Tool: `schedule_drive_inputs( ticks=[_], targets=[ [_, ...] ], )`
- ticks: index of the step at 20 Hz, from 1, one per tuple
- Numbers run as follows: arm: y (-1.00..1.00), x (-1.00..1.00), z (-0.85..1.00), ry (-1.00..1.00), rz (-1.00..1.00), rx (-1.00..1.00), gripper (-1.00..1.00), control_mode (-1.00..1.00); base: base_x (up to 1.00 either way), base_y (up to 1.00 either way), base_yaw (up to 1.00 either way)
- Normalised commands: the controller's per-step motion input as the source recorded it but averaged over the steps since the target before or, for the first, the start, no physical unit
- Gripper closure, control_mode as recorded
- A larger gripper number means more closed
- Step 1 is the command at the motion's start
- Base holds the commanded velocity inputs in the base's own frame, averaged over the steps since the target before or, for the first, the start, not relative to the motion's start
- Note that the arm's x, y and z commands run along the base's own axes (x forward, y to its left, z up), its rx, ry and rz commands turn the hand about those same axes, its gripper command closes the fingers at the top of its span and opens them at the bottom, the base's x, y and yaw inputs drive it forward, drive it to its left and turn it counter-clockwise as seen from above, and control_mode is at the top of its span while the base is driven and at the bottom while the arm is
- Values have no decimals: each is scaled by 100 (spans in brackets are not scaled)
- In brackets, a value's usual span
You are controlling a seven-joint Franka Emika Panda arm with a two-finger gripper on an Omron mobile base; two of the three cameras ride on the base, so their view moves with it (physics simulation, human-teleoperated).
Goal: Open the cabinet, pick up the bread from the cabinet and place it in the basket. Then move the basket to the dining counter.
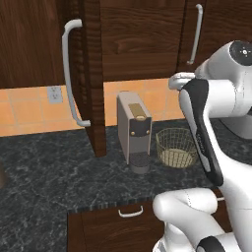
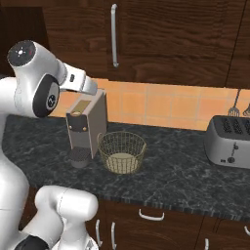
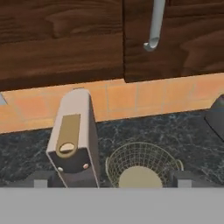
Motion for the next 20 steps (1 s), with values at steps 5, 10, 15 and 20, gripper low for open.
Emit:
schedule_drive_inputs(
  ticks=[5, 10, 15, 20],
  targets=[
    [-47, 27, 57, -4, -19, -24, -100, -100, 0, 0, 0],
    [-22, 17, 76, -24, -19, 5, -100, -100, 0, 0, 0],
    [-17, 38, 55, -1, 0, 11, -100, -100, 0, 0, 0],
    [-33, 53, 29, 9, 1, 13, -100, -100, 0, 0, 0]
  ],
)
